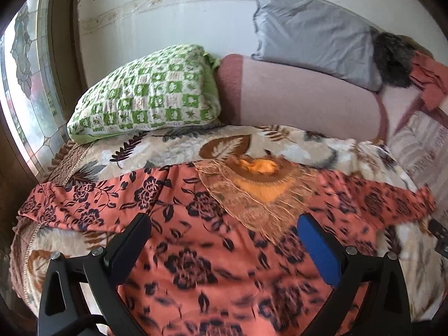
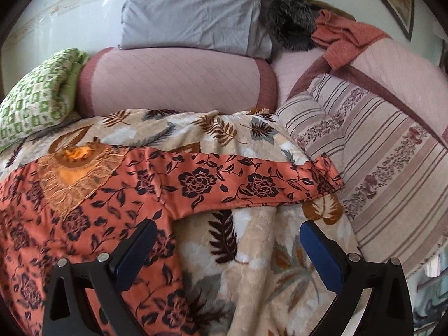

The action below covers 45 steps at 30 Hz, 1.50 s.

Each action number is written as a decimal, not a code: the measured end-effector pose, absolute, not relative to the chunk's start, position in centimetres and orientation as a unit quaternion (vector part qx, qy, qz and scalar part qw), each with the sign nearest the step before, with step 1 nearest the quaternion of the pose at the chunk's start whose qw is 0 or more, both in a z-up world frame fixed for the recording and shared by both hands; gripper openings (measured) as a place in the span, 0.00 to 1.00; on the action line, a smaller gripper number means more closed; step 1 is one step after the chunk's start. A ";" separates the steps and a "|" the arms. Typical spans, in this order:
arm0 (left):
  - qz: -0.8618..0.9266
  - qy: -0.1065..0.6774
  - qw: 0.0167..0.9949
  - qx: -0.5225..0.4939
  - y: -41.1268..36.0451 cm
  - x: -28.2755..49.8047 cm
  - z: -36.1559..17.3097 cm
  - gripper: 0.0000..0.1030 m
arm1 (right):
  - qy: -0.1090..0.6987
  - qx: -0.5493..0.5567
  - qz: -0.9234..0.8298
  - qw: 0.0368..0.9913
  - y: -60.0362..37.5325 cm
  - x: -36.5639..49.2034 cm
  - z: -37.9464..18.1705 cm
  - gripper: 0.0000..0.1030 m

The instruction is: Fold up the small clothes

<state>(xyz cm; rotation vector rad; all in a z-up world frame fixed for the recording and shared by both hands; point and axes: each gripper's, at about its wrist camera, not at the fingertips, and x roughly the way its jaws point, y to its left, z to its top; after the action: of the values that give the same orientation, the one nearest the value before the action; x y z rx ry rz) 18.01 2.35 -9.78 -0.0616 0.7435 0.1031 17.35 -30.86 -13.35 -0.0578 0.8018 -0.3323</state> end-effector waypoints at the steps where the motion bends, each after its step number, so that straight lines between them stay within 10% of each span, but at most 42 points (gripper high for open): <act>1: 0.061 0.368 0.927 -0.034 2.9 19.0 -10.6 1.00 | 0.391 -0.013 -0.155 0.907 -31.6 18.3 -13.9 1.00; 8: 0.119 0.403 0.907 -0.021 7.1 22.0 -16.7 1.00 | 0.436 0.247 -0.022 0.865 -40.3 25.8 -20.7 0.95; 14: 0.128 0.405 0.905 -0.023 9.3 22.4 -18.4 1.00 | 0.418 0.415 -0.032 0.808 -46.1 27.4 -24.5 0.61; 37: 0.111 0.372 0.921 0.044 4.5 23.5 -18.5 1.00 | 0.204 0.630 -0.190 0.725 -67.3 23.3 -29.3 0.67; 39: 0.109 0.369 0.922 0.045 4.3 23.6 -18.5 1.00 | 0.201 0.620 -0.178 0.737 -66.8 23.0 -28.5 0.49; 40: 0.109 0.365 0.923 0.044 4.3 23.6 -18.5 1.00 | 0.204 0.616 -0.167 0.742 -66.8 23.0 -28.1 0.15; 45: 0.105 0.360 0.927 0.026 5.1 23.1 -18.2 1.00 | 0.193 0.569 -0.152 0.785 -63.6 20.7 -22.9 0.07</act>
<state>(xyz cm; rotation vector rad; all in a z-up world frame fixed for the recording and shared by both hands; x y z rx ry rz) 23.09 5.12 -18.22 0.0529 0.7377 0.2156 20.74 -63.57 -22.87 1.2262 0.4160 -0.3269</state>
